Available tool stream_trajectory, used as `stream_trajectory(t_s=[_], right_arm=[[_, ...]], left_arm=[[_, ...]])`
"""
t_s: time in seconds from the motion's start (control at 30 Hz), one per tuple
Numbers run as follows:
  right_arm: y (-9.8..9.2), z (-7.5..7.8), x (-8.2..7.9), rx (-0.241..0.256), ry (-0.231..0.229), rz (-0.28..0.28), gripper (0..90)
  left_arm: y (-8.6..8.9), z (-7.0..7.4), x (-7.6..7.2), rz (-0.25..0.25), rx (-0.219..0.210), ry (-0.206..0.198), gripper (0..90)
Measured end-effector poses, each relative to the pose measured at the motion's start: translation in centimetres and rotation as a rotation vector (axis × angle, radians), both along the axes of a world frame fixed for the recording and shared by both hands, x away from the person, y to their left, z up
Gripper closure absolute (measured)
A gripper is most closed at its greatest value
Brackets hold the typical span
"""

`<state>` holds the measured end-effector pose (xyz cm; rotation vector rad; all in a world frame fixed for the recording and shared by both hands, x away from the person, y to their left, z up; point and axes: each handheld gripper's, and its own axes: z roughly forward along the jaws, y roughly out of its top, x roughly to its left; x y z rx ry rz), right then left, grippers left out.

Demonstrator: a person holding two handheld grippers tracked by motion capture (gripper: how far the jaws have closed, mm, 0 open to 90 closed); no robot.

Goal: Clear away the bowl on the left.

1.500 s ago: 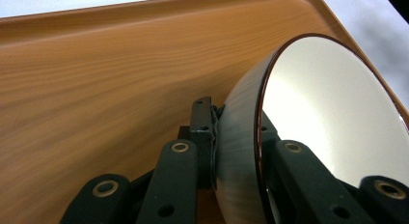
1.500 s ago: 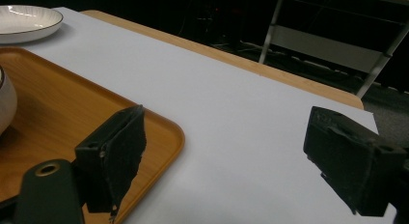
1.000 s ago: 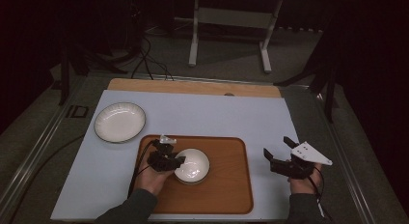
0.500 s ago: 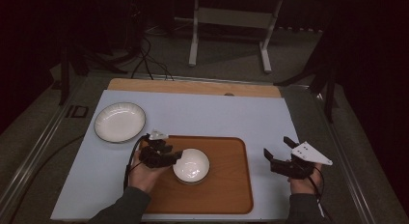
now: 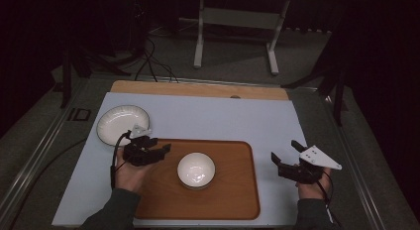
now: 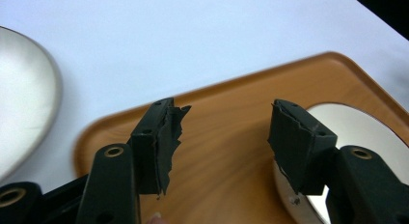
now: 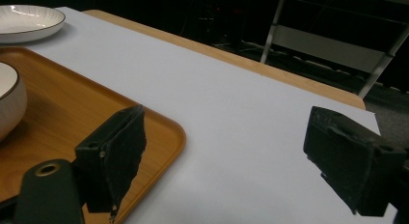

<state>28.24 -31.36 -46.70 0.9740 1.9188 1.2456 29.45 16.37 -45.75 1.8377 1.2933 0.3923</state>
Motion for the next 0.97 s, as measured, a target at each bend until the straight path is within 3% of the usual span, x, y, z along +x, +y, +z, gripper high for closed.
stream_trajectory(t_s=[0.1, 0.33, 0.6, 0.77, 0.97], right_arm=[[0.0, 0.0, 0.0, 0.001, 0.000, 0.000, 14.5], [-0.1, 0.0, 0.0, 0.004, -0.002, -0.001, 14.5], [-0.2, 0.0, 0.0, 0.015, -0.001, -0.003, 14.5], [-0.4, 0.0, 0.0, 0.032, 0.001, -0.013, 14.5], [-0.6, -0.3, 0.2, 0.032, 0.013, -0.037, 14.5]], left_arm=[[1.2, 0.4, -0.1, 0.032, 0.006, -0.030, 41.4], [2.8, 0.6, -0.2, 0.079, 0.015, -0.054, 40.7], [4.9, 0.2, -0.5, 0.158, -0.010, -0.109, 39.7], [6.5, -0.5, -1.0, 0.235, 0.030, -0.163, 39.6], [7.8, -1.0, -1.1, 0.284, 0.035, -0.153, 39.2]])
